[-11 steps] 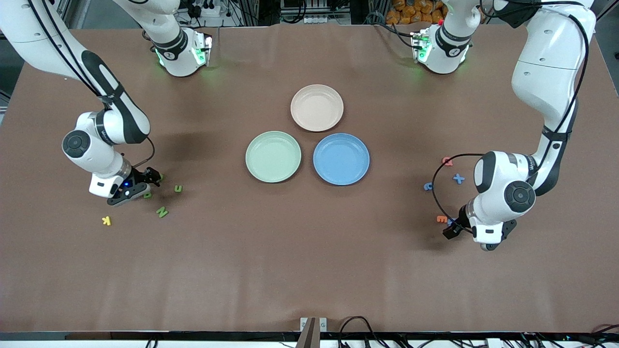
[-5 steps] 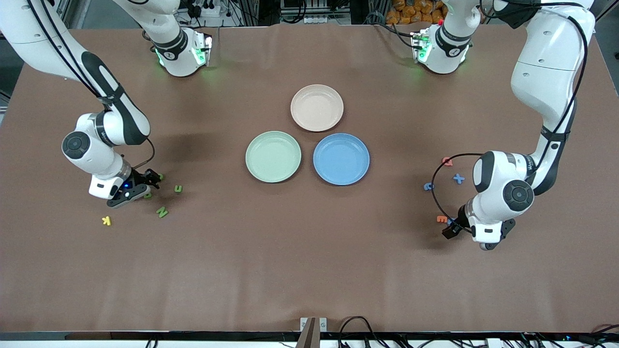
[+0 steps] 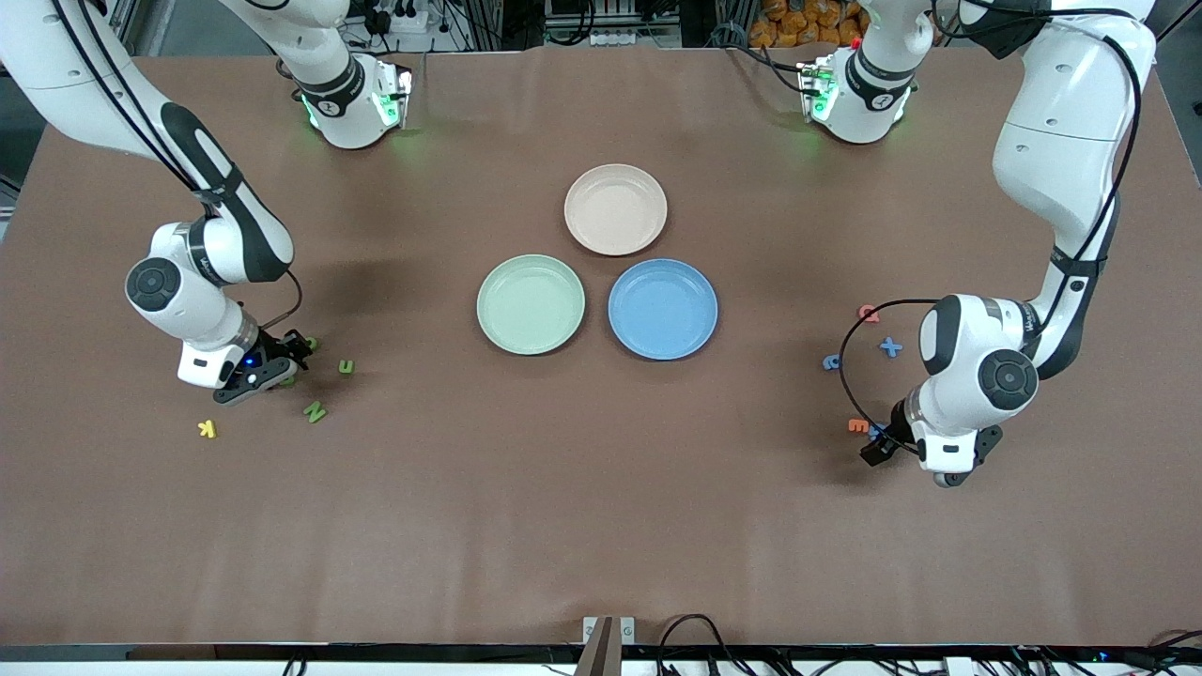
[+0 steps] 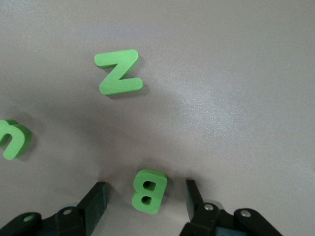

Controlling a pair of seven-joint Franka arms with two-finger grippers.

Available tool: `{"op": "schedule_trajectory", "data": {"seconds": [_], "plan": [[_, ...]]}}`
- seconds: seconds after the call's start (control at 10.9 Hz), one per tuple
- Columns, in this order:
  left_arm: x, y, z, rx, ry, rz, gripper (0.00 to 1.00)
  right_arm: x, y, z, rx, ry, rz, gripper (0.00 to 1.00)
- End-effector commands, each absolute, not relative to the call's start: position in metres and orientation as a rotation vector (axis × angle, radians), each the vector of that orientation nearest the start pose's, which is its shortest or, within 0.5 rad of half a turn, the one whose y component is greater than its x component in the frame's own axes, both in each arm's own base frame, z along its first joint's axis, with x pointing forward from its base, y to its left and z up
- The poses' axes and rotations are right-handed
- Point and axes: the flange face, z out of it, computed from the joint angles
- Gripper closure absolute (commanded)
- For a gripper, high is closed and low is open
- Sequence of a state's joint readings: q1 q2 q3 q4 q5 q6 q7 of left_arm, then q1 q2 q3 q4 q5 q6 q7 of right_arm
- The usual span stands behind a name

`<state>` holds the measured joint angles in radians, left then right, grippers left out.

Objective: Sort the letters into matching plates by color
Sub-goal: 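Lower the right gripper onto the green B while the left gripper lowers to G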

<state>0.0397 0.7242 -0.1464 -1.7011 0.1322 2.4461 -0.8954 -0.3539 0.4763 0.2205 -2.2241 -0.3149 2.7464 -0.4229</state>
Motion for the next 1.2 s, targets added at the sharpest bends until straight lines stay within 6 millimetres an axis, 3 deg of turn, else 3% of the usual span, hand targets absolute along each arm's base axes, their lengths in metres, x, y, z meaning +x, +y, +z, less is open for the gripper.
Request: {"op": "schedule_trajectory", "data": {"seconds": [0.0, 0.37, 0.74, 0.92, 1.01, 1.1], "plan": [[0.675, -0.062, 0.177, -2.960, -1.110, -0.069, 0.07, 0.551, -0.064, 0.164, -3.067, -0.881, -0.108, 0.40], [0.674, -0.063, 0.172, -2.963, -1.108, -0.068, 0.21, 0.552, -0.067, 0.165, -3.071, -0.871, -0.112, 0.67], [0.674, -0.063, 0.172, -2.964, -1.108, -0.070, 0.37, 0.554, -0.068, 0.171, -3.077, -0.868, -0.123, 0.82], [0.674, -0.066, 0.173, -2.967, -1.102, -0.072, 0.60, 0.557, -0.061, 0.184, -3.091, -0.842, -0.139, 0.82], [0.675, -0.072, 0.174, -2.969, -1.093, -0.077, 0.78, 0.559, -0.052, 0.191, -3.115, -0.761, -0.159, 0.82], [0.675, -0.073, 0.175, -2.970, -1.088, -0.078, 0.91, 0.561, -0.040, 0.198, -3.136, -0.672, -0.169, 0.82]]}}
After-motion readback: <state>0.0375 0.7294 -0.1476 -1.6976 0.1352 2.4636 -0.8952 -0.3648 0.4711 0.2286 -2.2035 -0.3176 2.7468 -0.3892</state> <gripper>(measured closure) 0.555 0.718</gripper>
